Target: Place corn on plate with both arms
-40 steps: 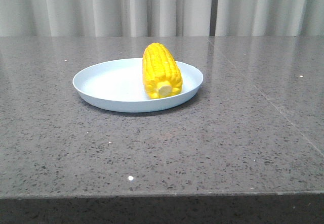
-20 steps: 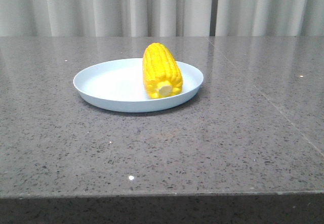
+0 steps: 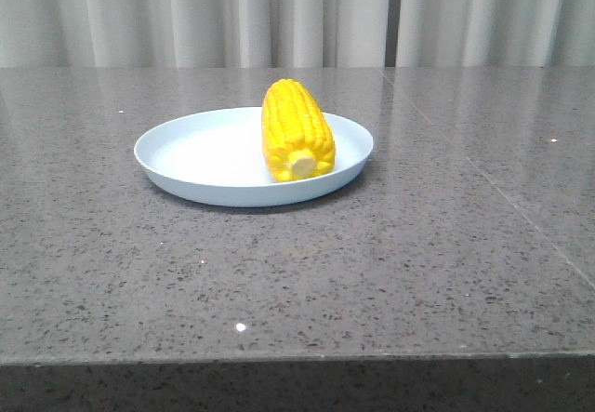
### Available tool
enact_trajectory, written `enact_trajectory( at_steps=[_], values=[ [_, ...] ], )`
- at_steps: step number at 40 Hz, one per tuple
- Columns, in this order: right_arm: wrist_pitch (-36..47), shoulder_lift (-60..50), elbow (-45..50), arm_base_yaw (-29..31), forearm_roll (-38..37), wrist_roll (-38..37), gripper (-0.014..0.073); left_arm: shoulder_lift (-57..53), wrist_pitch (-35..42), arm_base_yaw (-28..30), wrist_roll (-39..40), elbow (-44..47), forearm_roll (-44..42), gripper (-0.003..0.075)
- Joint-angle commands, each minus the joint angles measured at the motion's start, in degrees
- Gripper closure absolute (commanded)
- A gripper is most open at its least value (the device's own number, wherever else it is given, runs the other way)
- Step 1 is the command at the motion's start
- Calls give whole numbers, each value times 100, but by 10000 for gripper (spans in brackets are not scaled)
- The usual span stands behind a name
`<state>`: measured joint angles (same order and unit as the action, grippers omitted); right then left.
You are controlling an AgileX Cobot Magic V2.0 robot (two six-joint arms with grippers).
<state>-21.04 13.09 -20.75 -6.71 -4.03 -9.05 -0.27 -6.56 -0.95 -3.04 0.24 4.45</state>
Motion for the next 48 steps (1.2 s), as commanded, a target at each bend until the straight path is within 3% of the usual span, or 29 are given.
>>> enact_trajectory(
  at_steps=[1,41,48],
  values=[
    [454,41,-148,41,-70,44,655,-122,614,6,2,26,2,741],
    [458,41,-148,41,-70,44,655,-122,596,6,2,26,2,741],
    [809,-14,285,46,-105,327,655,-122,596,6,2,26,2,741]
  ],
)
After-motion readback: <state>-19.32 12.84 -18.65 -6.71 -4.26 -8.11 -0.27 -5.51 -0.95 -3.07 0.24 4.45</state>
